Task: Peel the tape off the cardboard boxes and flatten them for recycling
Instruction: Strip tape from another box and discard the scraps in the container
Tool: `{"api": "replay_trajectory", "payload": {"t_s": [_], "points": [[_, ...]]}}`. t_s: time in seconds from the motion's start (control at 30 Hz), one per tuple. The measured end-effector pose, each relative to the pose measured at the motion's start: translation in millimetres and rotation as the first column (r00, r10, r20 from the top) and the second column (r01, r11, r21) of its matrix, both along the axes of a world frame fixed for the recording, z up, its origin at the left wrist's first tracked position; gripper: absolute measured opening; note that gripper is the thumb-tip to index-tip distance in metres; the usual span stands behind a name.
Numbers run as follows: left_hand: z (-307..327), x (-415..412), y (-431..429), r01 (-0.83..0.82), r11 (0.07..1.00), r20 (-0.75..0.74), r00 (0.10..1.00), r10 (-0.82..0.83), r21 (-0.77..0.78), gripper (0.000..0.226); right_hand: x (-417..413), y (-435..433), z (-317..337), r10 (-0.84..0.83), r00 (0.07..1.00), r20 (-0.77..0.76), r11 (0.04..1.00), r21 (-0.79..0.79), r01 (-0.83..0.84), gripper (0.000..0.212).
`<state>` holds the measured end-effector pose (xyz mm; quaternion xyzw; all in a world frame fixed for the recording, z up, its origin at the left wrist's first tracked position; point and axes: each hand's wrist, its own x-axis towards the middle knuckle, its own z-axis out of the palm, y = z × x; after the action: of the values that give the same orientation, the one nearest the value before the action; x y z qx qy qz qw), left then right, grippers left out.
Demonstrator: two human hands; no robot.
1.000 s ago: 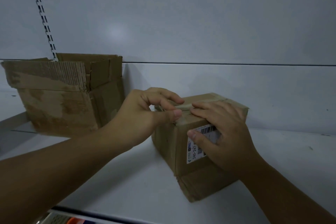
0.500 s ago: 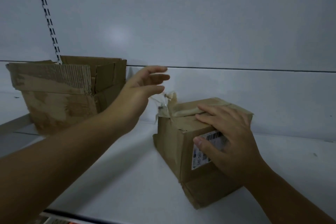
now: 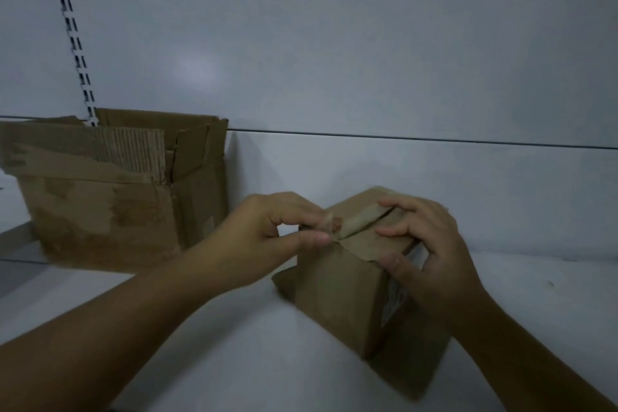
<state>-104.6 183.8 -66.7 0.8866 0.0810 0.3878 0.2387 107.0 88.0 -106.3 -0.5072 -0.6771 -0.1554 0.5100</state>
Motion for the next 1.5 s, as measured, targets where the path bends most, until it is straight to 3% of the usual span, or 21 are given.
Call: {"api": "replay_trajectory", "payload": {"t_s": [0.1, 0.23, 0.33, 0.6, 0.73, 0.87, 0.93, 1.03, 1.13, 1.27, 1.33, 1.4, 1.43, 1.5], "points": [[11, 1, 3, -0.004, 0.989, -0.080, 0.997, -0.008, -0.150, 0.014, -13, -7, -1, -0.113, 0.989, 0.093, 0.989, 0.103, 0.104, 0.054], [33, 8, 2, 0.037, 0.972, -0.212, 0.973, -0.088, -0.232, 0.021, -26, -10, -7, -0.011, 0.973, 0.231, 0.996, 0.091, -0.011, 0.046], [44, 21, 12, 0.050, 0.967, -0.320, 0.938, -0.131, -0.250, 0.026, -27, -8, -6, 0.024, 0.988, 0.151, 0.992, 0.120, -0.043, 0.031], [61, 55, 25, 0.005, 0.910, -0.554, 0.791, -0.257, -0.416, 0.034, -25, -8, -5, 0.068, 0.994, 0.088, 0.995, 0.060, -0.073, 0.024], [59, 58, 30, 0.050, 0.890, -0.541, 0.779, -0.319, -0.453, 0.034, -22, -12, 1, 0.089, 0.996, 0.002, 0.995, 0.033, -0.089, 0.037], [51, 49, 33, 0.079, 0.843, -0.429, 0.833, -0.349, -0.531, 0.043, -32, -18, 22, -0.031, 0.972, -0.231, 0.987, -0.158, -0.006, 0.023], [50, 47, 32, 0.089, 0.835, -0.403, 0.845, -0.352, -0.543, 0.051, -33, -12, 39, -0.113, 0.974, -0.196, 0.927, -0.374, 0.032, 0.028], [51, 45, 29, 0.049, 0.805, -0.393, 0.854, -0.341, -0.591, 0.055, -25, 0, 69, -0.044, 0.989, -0.140, 0.816, -0.576, -0.045, 0.029], [49, 44, 27, 0.046, 0.731, -0.327, 0.874, -0.359, -0.681, 0.057, -23, 3, 86, 0.104, 0.982, -0.159, 0.693, -0.697, -0.186, 0.029], [57, 43, 16, -0.030, 0.628, -0.264, 0.922, -0.283, -0.778, 0.064, -28, 11, 90, 0.094, 0.994, -0.051, 0.640, -0.762, -0.099, 0.030], [59, 38, 9, -0.081, 0.676, -0.238, 0.961, -0.143, -0.732, 0.062, -29, 12, 89, 0.081, 0.991, -0.109, 0.618, -0.775, -0.136, 0.027], [53, 30, 1, -0.135, 0.778, -0.139, 0.988, 0.062, -0.614, 0.041, -30, 12, 88, 0.070, 0.984, -0.164, 0.605, -0.778, -0.172, 0.029], [45, 24, -4, -0.183, 0.837, -0.057, 0.982, 0.179, -0.516, 0.027, -30, 11, 88, 0.054, 0.985, -0.164, 0.603, -0.781, -0.163, 0.030], [27, 14, -20, -0.370, 0.918, 0.112, 0.916, 0.386, -0.142, 0.012, -30, 12, 88, 0.020, 0.988, -0.152, 0.600, -0.789, -0.134, 0.034]]}}
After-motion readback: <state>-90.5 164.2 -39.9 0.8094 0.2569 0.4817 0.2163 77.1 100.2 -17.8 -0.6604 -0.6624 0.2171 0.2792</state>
